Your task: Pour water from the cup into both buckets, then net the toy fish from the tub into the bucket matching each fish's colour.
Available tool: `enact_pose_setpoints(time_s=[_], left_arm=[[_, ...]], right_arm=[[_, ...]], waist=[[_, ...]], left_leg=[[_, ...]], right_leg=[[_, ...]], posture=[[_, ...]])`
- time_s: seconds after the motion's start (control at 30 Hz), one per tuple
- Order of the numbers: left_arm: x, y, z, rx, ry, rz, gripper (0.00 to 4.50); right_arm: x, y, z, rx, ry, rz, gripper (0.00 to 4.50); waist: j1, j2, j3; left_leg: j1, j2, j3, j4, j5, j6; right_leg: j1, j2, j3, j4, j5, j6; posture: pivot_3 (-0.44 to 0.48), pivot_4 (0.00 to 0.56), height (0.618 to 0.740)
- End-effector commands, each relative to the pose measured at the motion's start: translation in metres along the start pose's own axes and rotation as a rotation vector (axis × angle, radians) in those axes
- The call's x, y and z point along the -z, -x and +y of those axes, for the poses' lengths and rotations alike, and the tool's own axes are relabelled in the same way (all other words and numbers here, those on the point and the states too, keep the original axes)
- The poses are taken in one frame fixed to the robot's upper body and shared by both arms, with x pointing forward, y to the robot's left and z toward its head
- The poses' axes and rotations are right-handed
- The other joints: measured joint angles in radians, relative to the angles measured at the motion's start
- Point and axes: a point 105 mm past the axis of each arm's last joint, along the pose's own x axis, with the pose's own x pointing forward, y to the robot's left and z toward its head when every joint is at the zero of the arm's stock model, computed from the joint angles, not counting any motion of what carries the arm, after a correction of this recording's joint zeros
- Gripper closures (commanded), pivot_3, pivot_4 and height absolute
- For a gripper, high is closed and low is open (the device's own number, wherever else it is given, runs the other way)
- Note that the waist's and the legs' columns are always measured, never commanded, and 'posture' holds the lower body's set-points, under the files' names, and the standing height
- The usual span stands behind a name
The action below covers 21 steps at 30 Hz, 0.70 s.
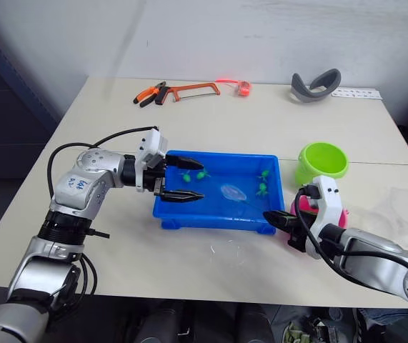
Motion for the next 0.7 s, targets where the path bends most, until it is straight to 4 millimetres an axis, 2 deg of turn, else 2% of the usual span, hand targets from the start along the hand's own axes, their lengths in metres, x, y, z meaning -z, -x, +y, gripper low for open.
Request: enact_pose_setpoints(time_s=[0.03,0.23,0.43,0.53,0.63,0.7], left_arm=[[-0.012,0.006,0.0,-0.017,-0.04,-0.037,0.02],[-0.013,0.003,0.001,-0.015,-0.042,-0.046,0.02],[-0.016,0.002,0.004,-0.011,-0.053,-0.053,0.02],[-0.016,0.001,0.005,-0.008,-0.055,-0.054,0.02],[-0.017,0.0,0.006,-0.003,-0.059,-0.055,0.02],[-0.017,-0.001,0.007,0.001,-0.061,-0.057,0.02]], right_arm=[[-0.009,0.001,-0.01,0.068,-0.08,-0.051,4.5],[-0.016,-0.001,-0.023,0.14,-0.14,-0.089,4.5],[-0.022,-0.003,-0.034,0.208,-0.05,-0.114,4.5],[-0.026,-0.004,-0.035,0.214,0.016,-0.134,4.5],[-0.024,-0.005,-0.031,0.221,0.255,-0.114,4.5],[-0.018,-0.005,-0.028,0.205,0.336,-0.094,4.5]], waist=[[0.0,0.0,0.0],[0.001,0.0,0.0],[0.002,0.0,0.0],[0.003,0.0,0.0],[0.003,0.0,0.0],[0.004,0.0,0.0]], left_leg=[[0.0,0.0,0.0,0.0,0.0,0.0],[0.0,0.0,0.001,0.0,0.0,0.0],[0.0,0.0,0.001,0.0,0.0,0.0],[0.0,0.0,0.001,0.0,0.0,0.001],[0.0,0.0,0.001,0.0,-0.001,0.002],[-0.001,0.0,0.001,0.0,-0.001,0.002]], right_leg=[[0.0,0.0,0.0,0.0,0.0,0.0],[0.0,0.001,0.001,0.0,0.0,0.0],[-0.001,0.001,0.001,0.0,0.0,0.0],[-0.001,0.001,0.001,0.0,0.0,0.0],[-0.001,0.001,0.001,0.0,0.0,0.0],[-0.001,0.001,0.001,-0.001,0.0,0.0]], posture=[[0.0,0.15,0.74],[0.0,0.15,0.74],[0.0,0.15,0.74],[0.0,0.15,0.74],[0.0,0.15,0.74],[0.0,0.15,0.74]])
